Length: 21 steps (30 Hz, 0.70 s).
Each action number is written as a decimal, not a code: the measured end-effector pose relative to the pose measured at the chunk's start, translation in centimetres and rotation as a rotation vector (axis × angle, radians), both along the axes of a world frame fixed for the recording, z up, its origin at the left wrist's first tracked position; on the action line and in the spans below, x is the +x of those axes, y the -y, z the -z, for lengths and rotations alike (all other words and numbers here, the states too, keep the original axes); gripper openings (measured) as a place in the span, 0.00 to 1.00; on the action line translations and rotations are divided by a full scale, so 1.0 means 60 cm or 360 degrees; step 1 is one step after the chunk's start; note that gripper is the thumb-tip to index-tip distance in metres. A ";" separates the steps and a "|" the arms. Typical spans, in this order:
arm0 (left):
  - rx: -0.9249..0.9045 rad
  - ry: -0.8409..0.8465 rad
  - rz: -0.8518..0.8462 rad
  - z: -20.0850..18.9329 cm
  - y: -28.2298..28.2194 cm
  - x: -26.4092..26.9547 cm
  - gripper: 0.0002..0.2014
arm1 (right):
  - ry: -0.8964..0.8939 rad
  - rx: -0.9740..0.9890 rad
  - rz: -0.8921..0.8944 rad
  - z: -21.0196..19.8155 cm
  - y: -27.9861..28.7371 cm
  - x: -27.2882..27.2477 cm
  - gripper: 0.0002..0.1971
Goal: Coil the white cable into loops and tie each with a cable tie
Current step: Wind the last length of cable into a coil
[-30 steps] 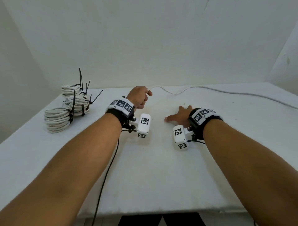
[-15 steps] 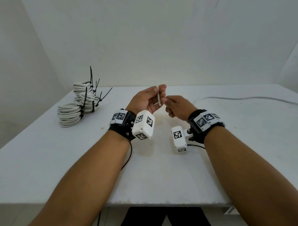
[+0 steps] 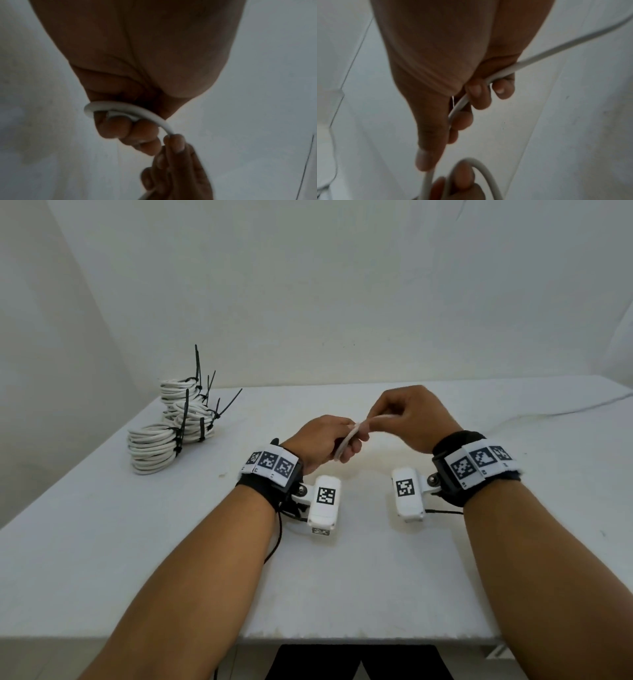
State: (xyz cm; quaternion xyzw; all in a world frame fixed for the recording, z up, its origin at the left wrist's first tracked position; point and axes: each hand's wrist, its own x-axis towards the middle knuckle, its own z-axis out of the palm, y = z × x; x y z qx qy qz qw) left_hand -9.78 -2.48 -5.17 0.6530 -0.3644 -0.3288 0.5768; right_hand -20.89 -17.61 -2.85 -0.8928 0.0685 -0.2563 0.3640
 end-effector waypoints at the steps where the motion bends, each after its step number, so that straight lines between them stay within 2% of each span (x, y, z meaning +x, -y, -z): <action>1: -0.0070 -0.0145 0.0026 -0.002 0.001 -0.004 0.14 | 0.0098 0.0121 -0.0006 0.001 0.006 -0.003 0.06; 5: -0.0386 -0.0523 0.0192 -0.010 0.002 -0.019 0.16 | 0.0287 0.0343 0.0023 0.010 0.019 -0.001 0.04; 7: -0.0499 -0.0644 0.0252 -0.012 0.000 -0.021 0.17 | 0.0238 0.0370 0.0064 0.018 0.022 0.005 0.09; 9: -0.0635 -0.0752 0.0258 -0.012 -0.001 -0.019 0.15 | 0.0071 0.0356 0.0047 0.026 0.014 0.011 0.16; 12: -0.0923 -0.1003 0.0154 -0.015 -0.001 -0.014 0.14 | -0.0352 0.0232 -0.0011 0.028 -0.011 0.015 0.19; 14: -0.1062 -0.1033 0.0012 -0.014 0.004 -0.009 0.13 | -0.0609 0.0074 -0.0072 0.027 -0.027 0.019 0.17; 16: -0.1100 -0.0901 -0.0236 -0.008 0.012 -0.006 0.10 | -0.0785 -0.0110 -0.0141 0.024 -0.041 0.022 0.16; 17: -0.1043 -0.0738 -0.0370 -0.003 0.014 -0.004 0.10 | -0.0858 -0.0198 -0.0181 0.023 -0.047 0.022 0.15; 19: -0.0783 -0.0278 -0.0547 0.004 0.016 -0.003 0.12 | -0.0928 -0.0340 -0.0256 0.016 -0.058 0.018 0.13; 21: -0.0415 0.0282 -0.0577 0.007 0.013 -0.005 0.12 | -0.0908 -0.0503 -0.0295 0.009 -0.059 0.013 0.13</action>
